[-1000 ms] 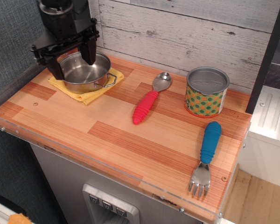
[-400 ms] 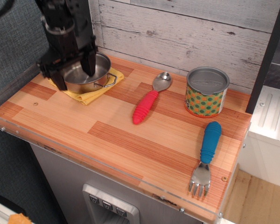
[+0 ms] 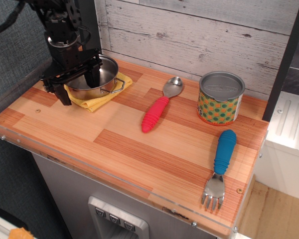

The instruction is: Move the pot next to the fork with the blue handle.

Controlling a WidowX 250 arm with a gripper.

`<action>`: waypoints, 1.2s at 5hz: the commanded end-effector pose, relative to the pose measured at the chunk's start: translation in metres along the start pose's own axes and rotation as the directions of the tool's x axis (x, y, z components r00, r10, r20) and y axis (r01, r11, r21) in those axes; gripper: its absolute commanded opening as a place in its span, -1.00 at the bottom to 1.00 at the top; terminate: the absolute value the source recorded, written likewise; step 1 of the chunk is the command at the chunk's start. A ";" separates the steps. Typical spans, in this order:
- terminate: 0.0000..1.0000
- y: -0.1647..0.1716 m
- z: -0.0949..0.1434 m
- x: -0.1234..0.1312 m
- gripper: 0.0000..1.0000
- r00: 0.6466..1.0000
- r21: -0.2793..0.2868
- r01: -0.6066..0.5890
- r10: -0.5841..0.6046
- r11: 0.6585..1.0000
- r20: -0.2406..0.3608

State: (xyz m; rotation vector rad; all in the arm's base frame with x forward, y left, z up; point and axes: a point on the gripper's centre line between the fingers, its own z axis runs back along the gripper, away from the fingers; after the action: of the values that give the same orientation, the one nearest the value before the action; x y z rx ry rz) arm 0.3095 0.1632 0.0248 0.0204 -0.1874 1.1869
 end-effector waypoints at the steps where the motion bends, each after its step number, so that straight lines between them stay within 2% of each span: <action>1: -1.00 0.007 0.009 0.014 -1.00 1.000 -0.028 -0.012 0.012 1.000 0.024; 2: -1.00 0.007 0.010 0.019 -1.00 1.000 -0.041 -0.007 0.008 0.999 0.025; 3: -1.00 0.007 0.023 0.024 -1.00 0.999 -0.055 -0.011 0.013 0.998 0.047; 6: -1.00 -0.010 0.065 0.023 -1.00 0.996 -0.183 0.003 0.013 0.983 0.086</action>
State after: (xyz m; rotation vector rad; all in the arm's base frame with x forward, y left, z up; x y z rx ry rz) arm 0.3192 0.1669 0.0684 -0.0841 -0.2895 1.1901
